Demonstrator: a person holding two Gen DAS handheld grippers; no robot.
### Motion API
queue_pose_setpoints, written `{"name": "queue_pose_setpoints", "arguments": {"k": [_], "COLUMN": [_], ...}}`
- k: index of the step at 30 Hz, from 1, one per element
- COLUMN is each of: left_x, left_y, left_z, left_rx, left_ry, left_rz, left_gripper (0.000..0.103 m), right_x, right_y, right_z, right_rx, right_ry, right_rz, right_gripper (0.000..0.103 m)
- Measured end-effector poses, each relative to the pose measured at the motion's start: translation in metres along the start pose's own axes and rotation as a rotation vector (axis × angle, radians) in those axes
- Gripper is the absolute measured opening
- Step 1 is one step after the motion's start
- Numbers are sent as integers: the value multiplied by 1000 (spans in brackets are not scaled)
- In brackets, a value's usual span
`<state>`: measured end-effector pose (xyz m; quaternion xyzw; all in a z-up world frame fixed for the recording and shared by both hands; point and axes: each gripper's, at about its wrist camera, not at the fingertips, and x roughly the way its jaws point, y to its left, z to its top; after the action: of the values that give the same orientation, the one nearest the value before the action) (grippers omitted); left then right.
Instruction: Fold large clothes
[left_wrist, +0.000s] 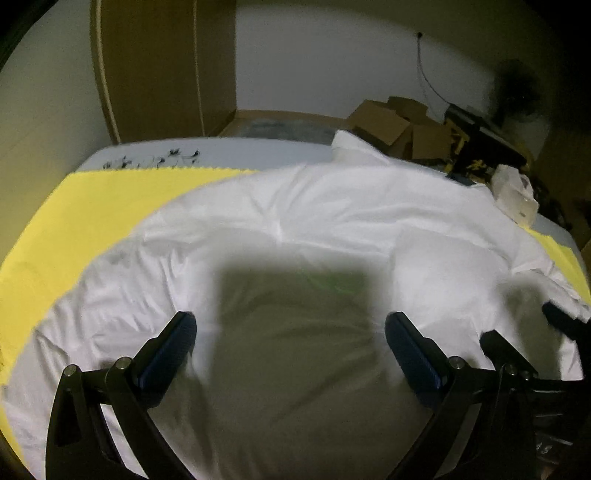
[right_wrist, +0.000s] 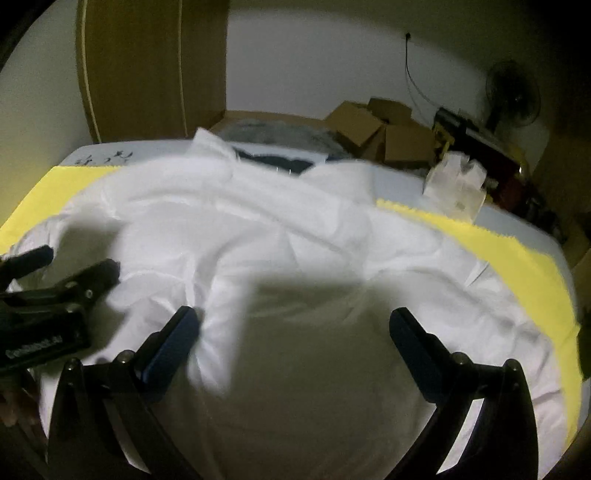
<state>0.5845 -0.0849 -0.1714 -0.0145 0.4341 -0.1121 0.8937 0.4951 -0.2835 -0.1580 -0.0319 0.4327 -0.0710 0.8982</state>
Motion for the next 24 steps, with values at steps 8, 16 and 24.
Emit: {"name": "queue_pose_setpoints", "arguments": {"k": [8,16,24], "left_x": [12,19,11], "left_y": [-5,3,13], "left_z": [-7,-5,0], "left_rx": [26,15,8], "left_ry": [-38,-27,15], "left_rz": [41,25,-40], "left_gripper": [103,103,103], "right_x": [29,29,29], "right_y": [-10,-10,-12], "right_z": [-11,-11,-10], "right_rx": [62,62,62], "right_ry": [46,49,47], "right_rz": [49,46,53], "right_gripper": [103,103,103]}}
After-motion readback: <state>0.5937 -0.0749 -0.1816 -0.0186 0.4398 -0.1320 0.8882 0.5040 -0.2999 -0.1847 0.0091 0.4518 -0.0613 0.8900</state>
